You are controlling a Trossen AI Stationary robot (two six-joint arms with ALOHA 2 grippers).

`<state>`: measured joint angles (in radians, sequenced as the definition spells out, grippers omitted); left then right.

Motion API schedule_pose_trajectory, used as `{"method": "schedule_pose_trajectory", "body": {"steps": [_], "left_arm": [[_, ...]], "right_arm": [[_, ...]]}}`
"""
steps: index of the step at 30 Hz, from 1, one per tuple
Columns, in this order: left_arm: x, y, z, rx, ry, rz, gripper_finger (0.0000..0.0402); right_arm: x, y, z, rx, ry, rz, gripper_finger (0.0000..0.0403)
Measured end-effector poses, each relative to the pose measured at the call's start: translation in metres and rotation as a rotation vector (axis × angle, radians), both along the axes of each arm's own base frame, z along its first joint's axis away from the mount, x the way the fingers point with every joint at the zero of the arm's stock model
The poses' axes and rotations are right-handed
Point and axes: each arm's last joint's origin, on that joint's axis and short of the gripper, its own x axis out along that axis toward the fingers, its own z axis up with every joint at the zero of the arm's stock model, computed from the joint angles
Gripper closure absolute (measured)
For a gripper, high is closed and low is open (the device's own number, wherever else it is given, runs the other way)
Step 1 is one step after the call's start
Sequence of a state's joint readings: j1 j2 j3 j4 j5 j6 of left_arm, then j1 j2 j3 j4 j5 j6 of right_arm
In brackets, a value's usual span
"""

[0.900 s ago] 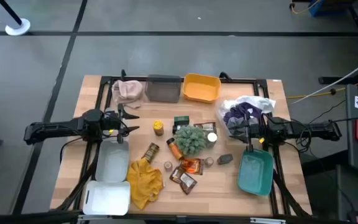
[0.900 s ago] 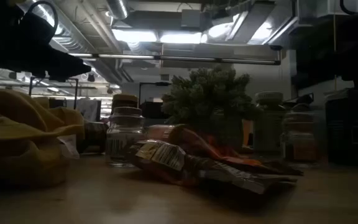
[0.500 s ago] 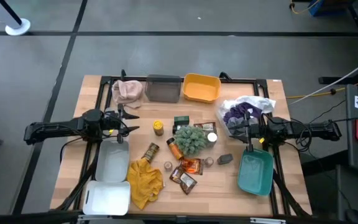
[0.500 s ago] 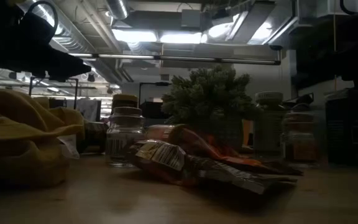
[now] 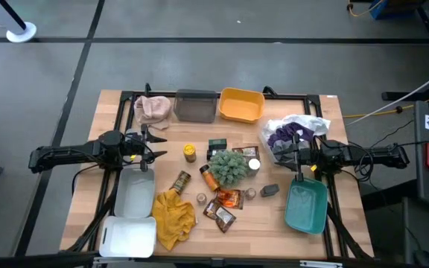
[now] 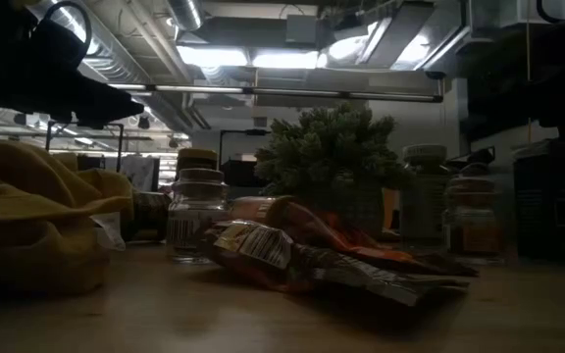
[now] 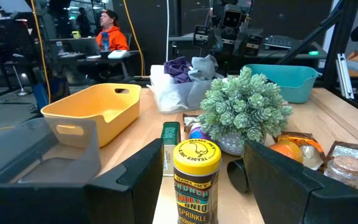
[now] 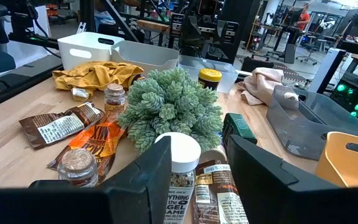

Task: Sort spices by type

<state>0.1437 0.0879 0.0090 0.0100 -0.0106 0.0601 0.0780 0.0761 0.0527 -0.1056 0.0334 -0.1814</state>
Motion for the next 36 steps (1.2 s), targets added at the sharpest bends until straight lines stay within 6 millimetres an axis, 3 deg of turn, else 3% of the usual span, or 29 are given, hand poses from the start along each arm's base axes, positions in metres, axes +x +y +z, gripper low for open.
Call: {"method": "schedule_pose_trajectory", "body": {"steps": [24,36], "left_arm": [[0.0000,0.0000,0.0001,-0.002,-0.001,0.000,0.0196],[-0.0001,0.0005,0.0003,-0.266,-0.047,0.036,0.0196]], "right_arm": [[0.0000,0.0000,0.0001,0.000,-0.001,0.000,0.0244],[0.0010,-0.0001,0.0063,0.006,-0.082,-0.008,0.0244]]}}
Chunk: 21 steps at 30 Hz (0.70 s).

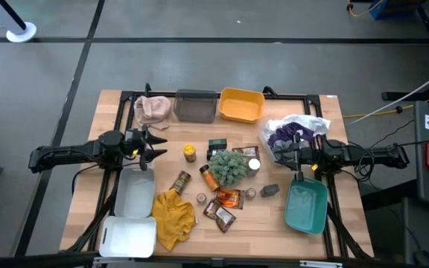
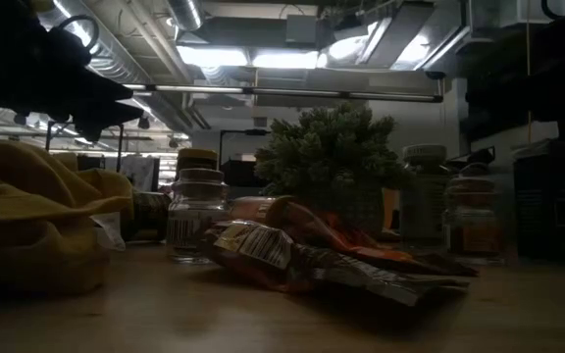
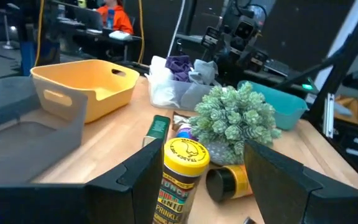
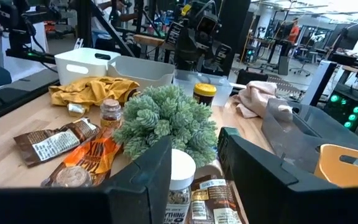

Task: Sort spices by type
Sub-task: Put the yellow spice bottle into the transparent bin

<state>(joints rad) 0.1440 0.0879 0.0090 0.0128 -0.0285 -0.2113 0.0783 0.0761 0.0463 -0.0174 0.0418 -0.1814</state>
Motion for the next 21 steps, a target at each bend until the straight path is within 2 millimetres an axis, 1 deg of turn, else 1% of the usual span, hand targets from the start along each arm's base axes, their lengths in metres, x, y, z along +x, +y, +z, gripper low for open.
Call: {"method": "schedule_pose_trajectory", "body": {"steps": [10,14,17,21], "left_arm": [[0.000,0.001,0.002,-0.122,-0.047,0.036,0.0196],[0.002,0.001,0.005,-0.097,-0.068,0.034,0.0196],[0.005,0.002,0.011,-0.063,-0.121,0.032,0.0196],[0.008,0.002,0.020,0.034,-0.196,0.033,0.0196]], "right_arm": [[0.000,0.000,0.002,0.000,-0.011,-0.011,0.0244],[0.000,0.000,0.002,0.001,-0.015,-0.012,0.0244],[0.000,0.000,0.003,0.001,-0.018,-0.012,0.0244],[0.000,0.000,0.003,0.001,-0.019,-0.012,0.0244]]}}
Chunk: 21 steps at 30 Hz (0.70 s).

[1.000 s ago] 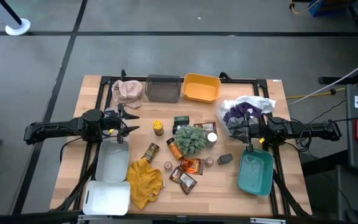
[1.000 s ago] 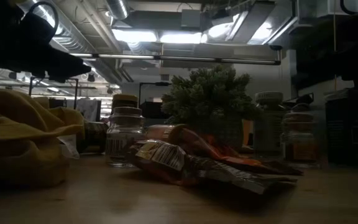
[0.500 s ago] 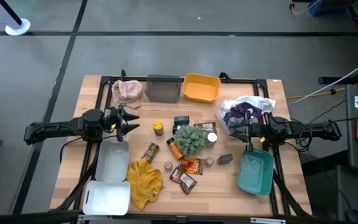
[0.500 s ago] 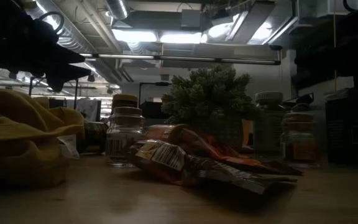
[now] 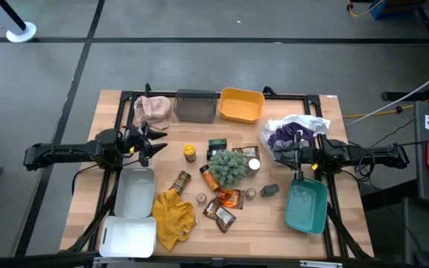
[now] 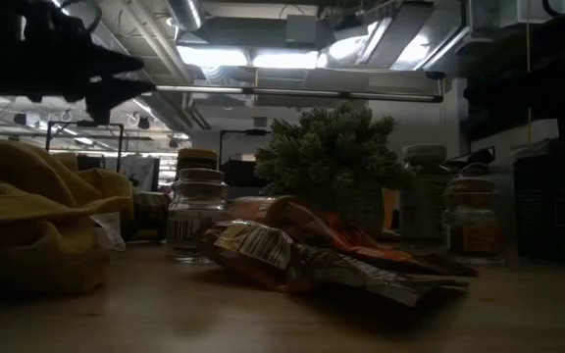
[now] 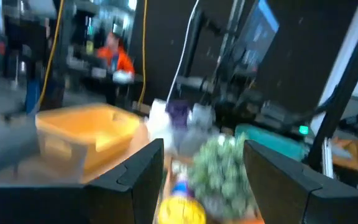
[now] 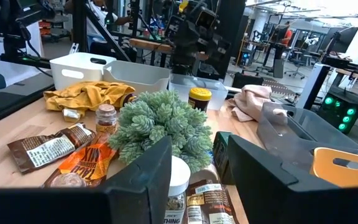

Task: Sort spices by type
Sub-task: Put the yellow spice bottle into the transparent bin

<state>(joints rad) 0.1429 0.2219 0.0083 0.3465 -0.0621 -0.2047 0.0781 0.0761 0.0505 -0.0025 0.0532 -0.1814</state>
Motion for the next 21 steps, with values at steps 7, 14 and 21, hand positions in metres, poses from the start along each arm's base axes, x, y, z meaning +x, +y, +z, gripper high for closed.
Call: {"method": "schedule_pose_trajectory", "body": {"steps": [7,14,21], "left_arm": [[-0.003,0.000,0.016,0.104,-0.150,0.034,0.0196],[0.002,0.004,0.012,0.048,-0.099,0.138,0.0192],[0.016,0.006,0.014,0.003,-0.004,0.140,0.0153]], "right_arm": [[0.000,0.000,0.000,0.000,-0.001,0.000,0.0244],[0.000,0.000,0.001,0.000,-0.002,0.000,0.0244],[0.000,0.000,0.001,0.000,-0.002,0.000,0.0244]]}}
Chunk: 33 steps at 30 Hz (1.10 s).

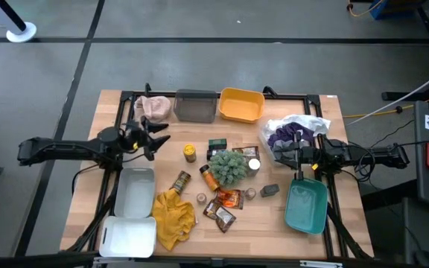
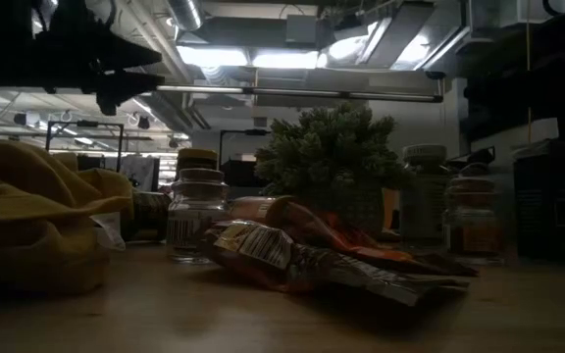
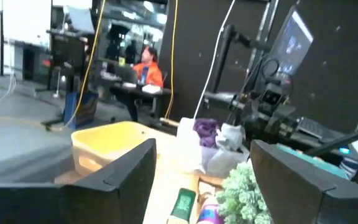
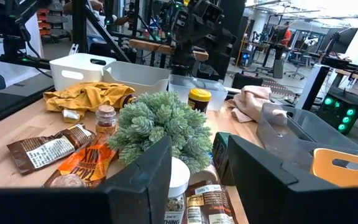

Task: Sort spices by type
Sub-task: Put the yellow spice bottle into the transparent bin

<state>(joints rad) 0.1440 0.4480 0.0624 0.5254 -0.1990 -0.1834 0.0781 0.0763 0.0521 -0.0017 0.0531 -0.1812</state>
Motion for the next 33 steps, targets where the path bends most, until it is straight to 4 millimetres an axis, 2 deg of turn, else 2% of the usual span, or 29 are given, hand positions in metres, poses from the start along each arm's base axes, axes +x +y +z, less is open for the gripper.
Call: {"method": "schedule_pose_trajectory", "body": {"steps": [7,15,19,25,33], "left_arm": [[0.023,0.001,0.016,0.005,0.098,-0.044,0.0128],[0.051,-0.006,0.027,0.055,0.470,-0.118,0.0128],[0.061,-0.009,0.033,0.037,0.580,-0.141,0.0127],[0.064,-0.011,0.024,-0.039,0.744,-0.147,0.0127],[0.072,-0.010,0.004,-0.069,0.872,-0.139,0.0127]], "right_arm": [[0.000,0.000,0.000,0.000,0.000,0.001,0.0244],[0.000,0.000,0.000,0.000,0.000,0.000,0.0244],[0.000,0.000,0.000,0.000,0.000,0.001,0.0244],[0.000,0.000,0.000,0.000,0.000,0.000,0.0244],[0.000,0.000,0.000,0.000,0.000,0.000,0.0244]]}}
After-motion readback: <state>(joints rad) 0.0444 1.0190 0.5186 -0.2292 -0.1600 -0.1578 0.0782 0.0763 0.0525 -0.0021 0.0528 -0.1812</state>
